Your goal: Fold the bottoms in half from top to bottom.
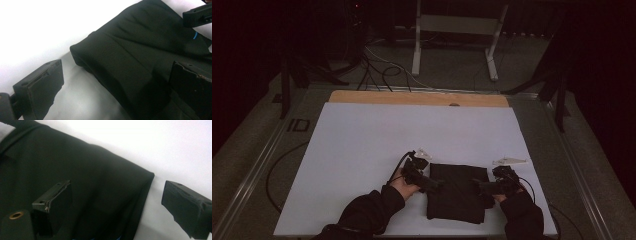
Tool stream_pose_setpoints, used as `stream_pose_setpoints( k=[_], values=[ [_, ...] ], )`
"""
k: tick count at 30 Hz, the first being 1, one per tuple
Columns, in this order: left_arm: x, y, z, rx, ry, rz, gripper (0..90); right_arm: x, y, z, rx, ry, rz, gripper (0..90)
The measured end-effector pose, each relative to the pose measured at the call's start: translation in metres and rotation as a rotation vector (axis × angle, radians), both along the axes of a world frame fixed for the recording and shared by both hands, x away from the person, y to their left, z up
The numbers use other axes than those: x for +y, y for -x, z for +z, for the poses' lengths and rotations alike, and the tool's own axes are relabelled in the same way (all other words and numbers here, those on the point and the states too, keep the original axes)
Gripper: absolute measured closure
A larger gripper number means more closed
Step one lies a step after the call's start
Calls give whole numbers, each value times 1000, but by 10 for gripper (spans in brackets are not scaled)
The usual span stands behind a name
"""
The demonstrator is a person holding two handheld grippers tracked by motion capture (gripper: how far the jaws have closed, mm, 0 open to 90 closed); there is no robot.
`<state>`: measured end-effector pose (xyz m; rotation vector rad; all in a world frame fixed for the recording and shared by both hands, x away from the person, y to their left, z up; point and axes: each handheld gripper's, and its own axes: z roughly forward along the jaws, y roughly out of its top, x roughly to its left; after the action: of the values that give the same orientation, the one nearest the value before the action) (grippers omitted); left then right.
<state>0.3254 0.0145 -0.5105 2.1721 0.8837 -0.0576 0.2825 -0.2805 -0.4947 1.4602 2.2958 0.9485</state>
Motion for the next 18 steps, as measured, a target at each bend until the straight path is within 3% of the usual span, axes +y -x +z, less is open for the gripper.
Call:
stream_pose_setpoints(
  k=[3,6,13,15,18],
  values=[
    [0,-3,-4,35,5,-4,4,0,-1,-4,7,16,-6,95],
    [-2,-2,-8,41,8,-8,6,1,-3,-8,23,21,-10,96],
    [-1,-2,-8,32,9,-8,87,1,-6,-15,54,45,-20,101],
    [-1,1,-8,32,27,1,172,2,-5,-17,58,56,-13,140],
    [-4,5,-9,15,23,2,189,5,-4,-16,64,72,13,212]
  ],
)
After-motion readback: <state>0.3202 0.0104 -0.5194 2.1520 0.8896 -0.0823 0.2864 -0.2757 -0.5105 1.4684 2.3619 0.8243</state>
